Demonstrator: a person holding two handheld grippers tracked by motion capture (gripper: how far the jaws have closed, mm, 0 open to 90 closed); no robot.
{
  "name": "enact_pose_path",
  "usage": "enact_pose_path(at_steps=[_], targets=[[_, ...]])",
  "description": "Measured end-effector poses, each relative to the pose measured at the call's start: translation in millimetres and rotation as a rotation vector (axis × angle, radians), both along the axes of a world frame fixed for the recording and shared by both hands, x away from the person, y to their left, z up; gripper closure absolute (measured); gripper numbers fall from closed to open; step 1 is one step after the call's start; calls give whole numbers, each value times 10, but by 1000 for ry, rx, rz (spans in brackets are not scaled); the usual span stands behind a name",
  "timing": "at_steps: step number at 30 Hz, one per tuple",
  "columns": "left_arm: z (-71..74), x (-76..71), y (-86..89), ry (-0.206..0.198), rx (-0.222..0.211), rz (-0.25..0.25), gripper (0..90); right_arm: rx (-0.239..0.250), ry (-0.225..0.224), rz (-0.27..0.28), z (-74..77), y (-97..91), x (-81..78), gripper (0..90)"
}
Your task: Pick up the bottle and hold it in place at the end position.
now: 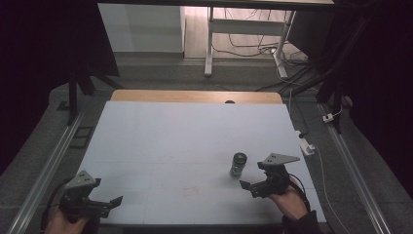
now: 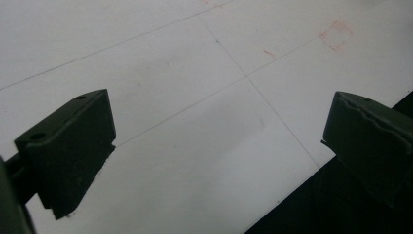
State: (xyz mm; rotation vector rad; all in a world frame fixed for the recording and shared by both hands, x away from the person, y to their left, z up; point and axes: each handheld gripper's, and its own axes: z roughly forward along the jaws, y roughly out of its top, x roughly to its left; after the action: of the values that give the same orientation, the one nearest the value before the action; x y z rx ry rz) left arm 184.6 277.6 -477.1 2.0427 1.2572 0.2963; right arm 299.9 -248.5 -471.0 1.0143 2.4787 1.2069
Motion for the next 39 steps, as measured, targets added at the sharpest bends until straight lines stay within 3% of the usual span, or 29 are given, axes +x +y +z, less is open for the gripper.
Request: enact_pose_path(at_steps=[22,29,39], targets=[[-3,4,3,8,-1,1,0,-133,17,41,-269,250,333,0],[-4,4,5,10,-2,2,0,-136,31,54,-317,279,413,0],[-5,7,5,14,-2,2,0,-121,-1,85,-293,260,438,214]])
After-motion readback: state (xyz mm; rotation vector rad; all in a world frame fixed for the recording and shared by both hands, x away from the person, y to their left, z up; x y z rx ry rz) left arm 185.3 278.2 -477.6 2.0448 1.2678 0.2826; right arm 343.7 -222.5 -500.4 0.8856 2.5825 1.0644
